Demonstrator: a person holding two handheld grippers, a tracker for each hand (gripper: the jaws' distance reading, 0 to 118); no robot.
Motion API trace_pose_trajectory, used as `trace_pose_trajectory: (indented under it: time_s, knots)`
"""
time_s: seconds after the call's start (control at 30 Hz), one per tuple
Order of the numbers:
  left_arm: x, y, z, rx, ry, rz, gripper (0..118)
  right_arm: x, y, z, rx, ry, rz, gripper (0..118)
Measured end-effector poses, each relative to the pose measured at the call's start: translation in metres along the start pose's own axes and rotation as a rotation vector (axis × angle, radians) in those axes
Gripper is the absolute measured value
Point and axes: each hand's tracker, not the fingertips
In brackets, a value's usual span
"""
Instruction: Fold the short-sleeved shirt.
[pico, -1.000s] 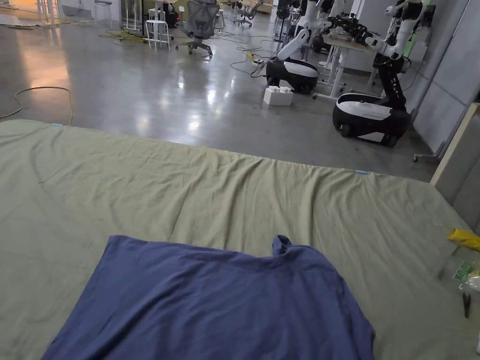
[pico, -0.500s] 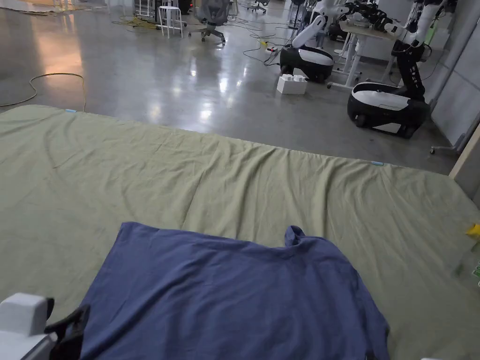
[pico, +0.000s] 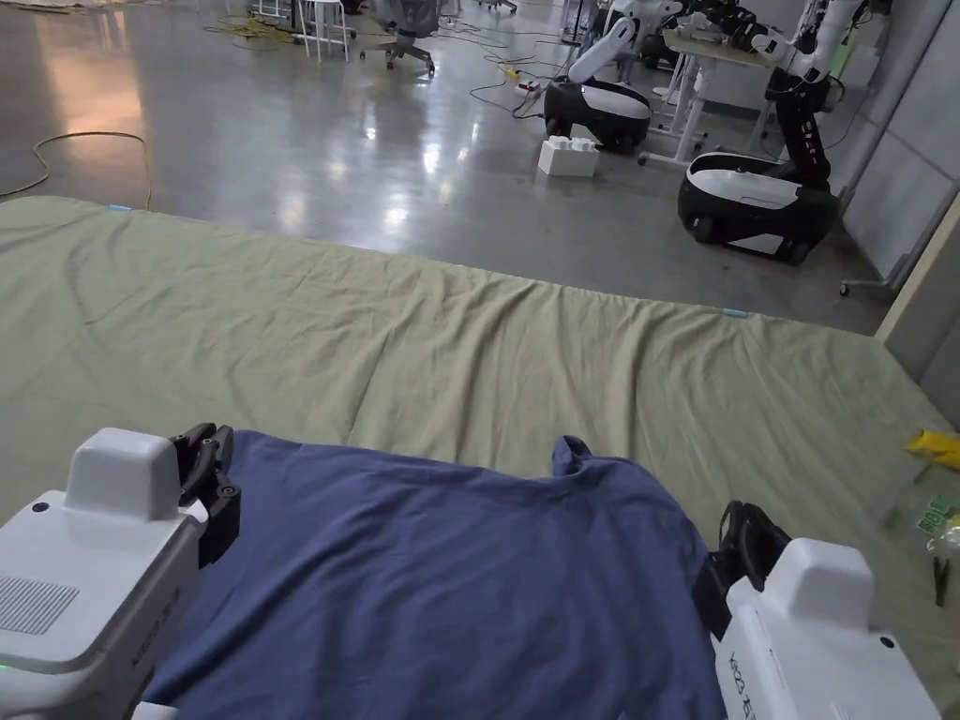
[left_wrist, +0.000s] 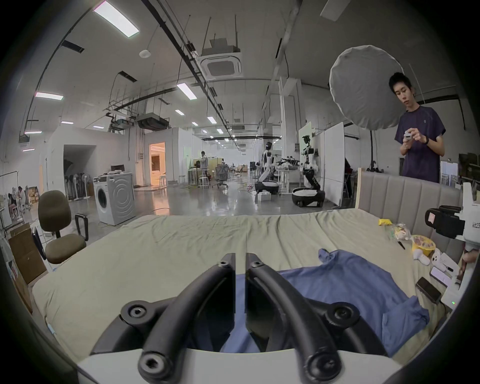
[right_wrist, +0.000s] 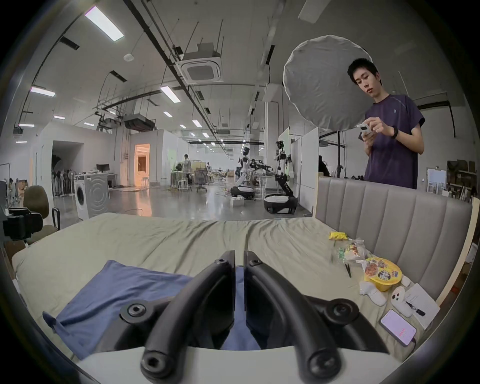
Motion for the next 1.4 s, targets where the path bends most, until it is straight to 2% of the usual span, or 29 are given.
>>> trace_pose_trajectory:
  time_s: [0.13,0.4,0.57,0.73,0.8,0.83,0.87,0.9,0.93,1.17,1.23,1.33,1.4]
  knots:
    - [0.002,0.002,-0.002,0.006,0.000,0.009,3,-0.006,0.001,0.000,0.031,-0.006,0.035,1]
    - [-0.019,-0.011,-0.002,-0.101,-0.010,0.009,3,-0.010,-0.004,-0.004,0.013,0.015,0.029,1]
    - [-0.054,-0.045,0.000,-0.350,0.016,-0.018,4,-0.013,-0.011,-0.006,-0.018,0.036,0.031,1]
    - [-0.088,-0.091,-0.007,-0.575,0.039,0.082,4,-0.015,-0.025,-0.008,-0.063,0.053,0.038,1]
    - [-0.097,-0.106,-0.011,-0.637,0.053,0.119,10,-0.015,-0.031,-0.009,-0.087,0.059,0.031,1]
    - [-0.100,-0.114,-0.014,-0.670,0.066,0.141,21,-0.015,-0.034,-0.010,-0.102,0.060,0.028,1]
    - [-0.104,-0.122,-0.017,-0.710,0.072,0.161,43,-0.015,-0.037,-0.010,-0.109,0.061,0.032,1]
    - [-0.105,-0.127,-0.020,-0.730,0.060,0.167,58,-0.015,-0.038,-0.010,-0.115,0.060,0.033,1]
    - [-0.107,-0.135,-0.025,-0.775,0.058,0.177,65,-0.016,-0.040,-0.009,-0.123,0.061,0.035,1]
    - [-0.103,-0.177,-0.030,-1.004,0.160,0.145,66,-0.013,-0.048,-0.008,-0.162,0.062,0.054,1]
    - [-0.101,-0.177,-0.022,-0.929,0.169,0.163,66,-0.013,-0.050,-0.006,-0.169,0.064,0.054,1]
    - [-0.097,-0.174,-0.023,-0.939,0.182,0.164,65,-0.012,-0.052,-0.004,-0.181,0.068,0.060,1]
    - [-0.095,-0.172,-0.021,-0.933,0.167,0.159,56,-0.010,-0.054,-0.003,-0.190,0.073,0.061,1]
